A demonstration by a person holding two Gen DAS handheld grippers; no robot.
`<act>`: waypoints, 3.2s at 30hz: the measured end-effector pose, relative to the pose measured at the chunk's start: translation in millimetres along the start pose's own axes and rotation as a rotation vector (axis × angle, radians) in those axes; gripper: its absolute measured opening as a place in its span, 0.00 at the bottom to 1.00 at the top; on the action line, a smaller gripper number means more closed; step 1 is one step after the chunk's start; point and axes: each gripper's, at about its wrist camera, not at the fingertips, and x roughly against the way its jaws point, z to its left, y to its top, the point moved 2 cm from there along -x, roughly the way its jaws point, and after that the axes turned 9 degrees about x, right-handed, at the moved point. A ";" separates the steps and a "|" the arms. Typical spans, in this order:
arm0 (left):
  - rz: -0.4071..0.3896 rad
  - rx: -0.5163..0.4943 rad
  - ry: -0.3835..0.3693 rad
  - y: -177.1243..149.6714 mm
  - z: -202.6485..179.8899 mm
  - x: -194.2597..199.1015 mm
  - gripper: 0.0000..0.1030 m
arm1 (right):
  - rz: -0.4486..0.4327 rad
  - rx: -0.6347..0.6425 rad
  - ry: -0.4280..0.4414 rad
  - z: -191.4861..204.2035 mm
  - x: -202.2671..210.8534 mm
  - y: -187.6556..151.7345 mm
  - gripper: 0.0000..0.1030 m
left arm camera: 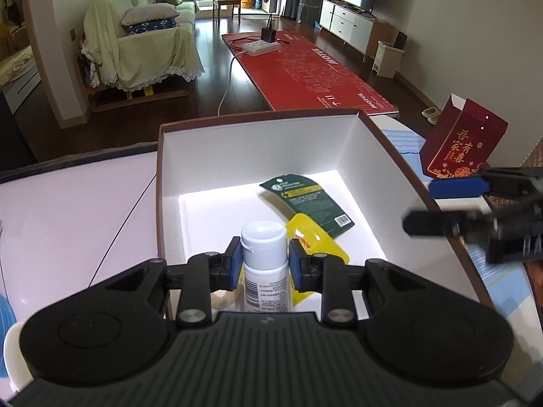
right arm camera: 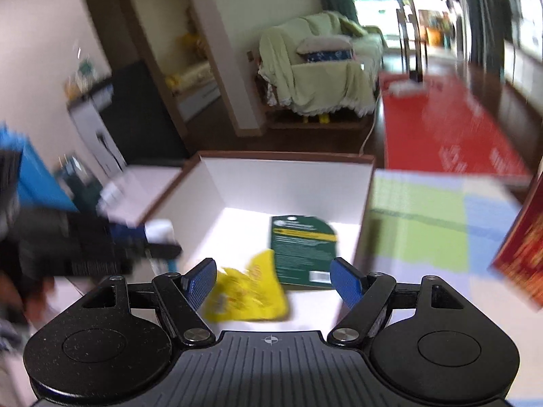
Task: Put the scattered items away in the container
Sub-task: 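Open the right tool to drop the yellow packet while the left tool lowers the blue tube, then open the left tool to release the blue white-capped tube into the box, then withdraw both tools from the box toward the items on the tablecloth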
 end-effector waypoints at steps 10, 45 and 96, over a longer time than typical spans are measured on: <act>-0.026 -0.029 0.026 42.4 -6.1 -17.7 0.24 | -0.002 0.055 -0.037 5.5 -6.1 -2.6 0.74; 0.000 -0.069 0.101 -7.3 -19.7 29.8 0.42 | 0.065 0.102 -0.022 22.7 10.2 -17.7 0.74; -0.133 -0.095 0.094 -96.8 -72.3 166.5 0.61 | -0.089 0.099 -0.082 69.4 151.6 -60.6 0.75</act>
